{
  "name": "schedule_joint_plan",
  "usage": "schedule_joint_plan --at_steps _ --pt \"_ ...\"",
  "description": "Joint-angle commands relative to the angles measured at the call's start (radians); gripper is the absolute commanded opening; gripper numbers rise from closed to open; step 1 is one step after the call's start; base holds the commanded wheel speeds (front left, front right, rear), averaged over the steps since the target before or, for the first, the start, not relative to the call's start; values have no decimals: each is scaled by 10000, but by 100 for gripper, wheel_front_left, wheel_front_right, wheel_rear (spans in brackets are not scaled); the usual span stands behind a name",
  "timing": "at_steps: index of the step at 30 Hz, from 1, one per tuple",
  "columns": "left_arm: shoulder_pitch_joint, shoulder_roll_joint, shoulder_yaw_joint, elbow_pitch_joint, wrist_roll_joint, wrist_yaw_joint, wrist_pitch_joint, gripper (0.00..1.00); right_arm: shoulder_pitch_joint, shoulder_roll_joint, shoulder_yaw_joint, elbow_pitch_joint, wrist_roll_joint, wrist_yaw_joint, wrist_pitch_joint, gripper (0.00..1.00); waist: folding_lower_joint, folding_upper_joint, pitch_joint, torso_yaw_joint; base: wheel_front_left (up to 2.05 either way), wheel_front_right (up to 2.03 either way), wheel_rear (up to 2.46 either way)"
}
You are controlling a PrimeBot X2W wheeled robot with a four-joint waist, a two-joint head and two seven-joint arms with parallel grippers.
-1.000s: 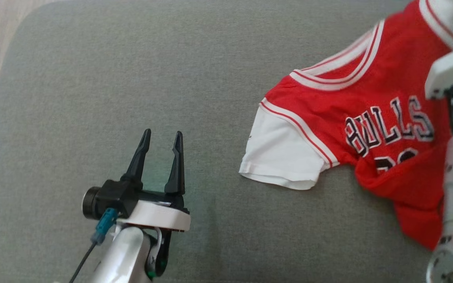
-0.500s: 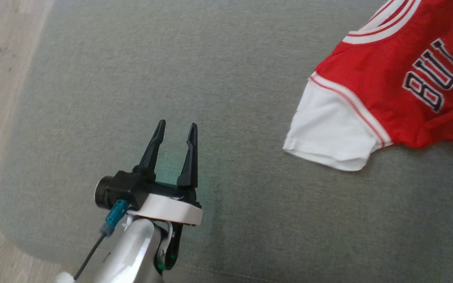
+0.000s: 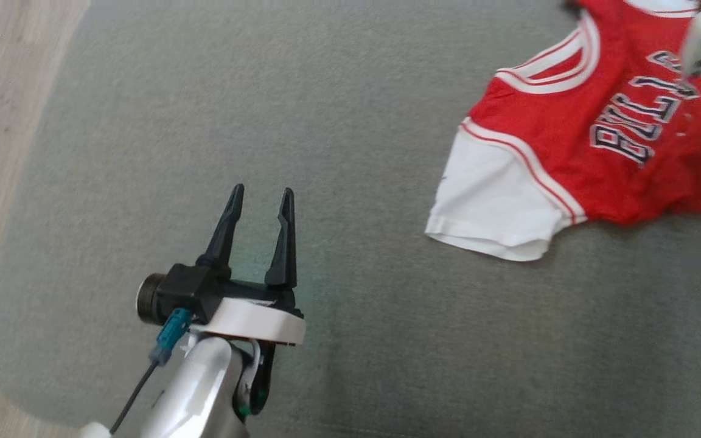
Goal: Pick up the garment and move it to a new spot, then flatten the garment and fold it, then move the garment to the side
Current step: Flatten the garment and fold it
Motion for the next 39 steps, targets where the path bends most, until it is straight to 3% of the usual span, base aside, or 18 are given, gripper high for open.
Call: schedule_joint_plan --at_steps 1,5,9,17,22,31,39 --pt "-150 33 430 -268 157 -31 -78 100 32 409 101 -240 243 -19 -290 100 1 0 -403 -490 0 0 0" --pt "-52 49 690 -214 392 -105 -78 100 777 1068 284 -541 1011 -19 -578 100 1 0 -870 -1126 0 0 0" --pt "62 63 874 -178 544 -158 -78 100 2105 1456 732 -1977 2449 -19 -607 100 1 0 -1226 -1688 0 0 0" --pt "222 81 1123 -69 674 -237 -78 100 6377 1576 1937 -5301 5415 -19 -611 100 1 0 -1488 -2524 0 0 0" --pt "105 238 1189 164 720 -307 -77 100 7900 1578 2548 -6392 6195 -19 -611 100 1 0 -1210 -2977 0 0 0" --pt "-1795 609 818 1291 1110 -596 1106 100 8450 1580 2762 -7716 6768 -19 -604 100 1 0 -45 -3892 0 0 0" --pt "-4575 766 391 3413 1463 -1073 2729 100 8435 1580 2932 -7982 7135 -19 -608 100 1 0 952 -4731 0 0 0"
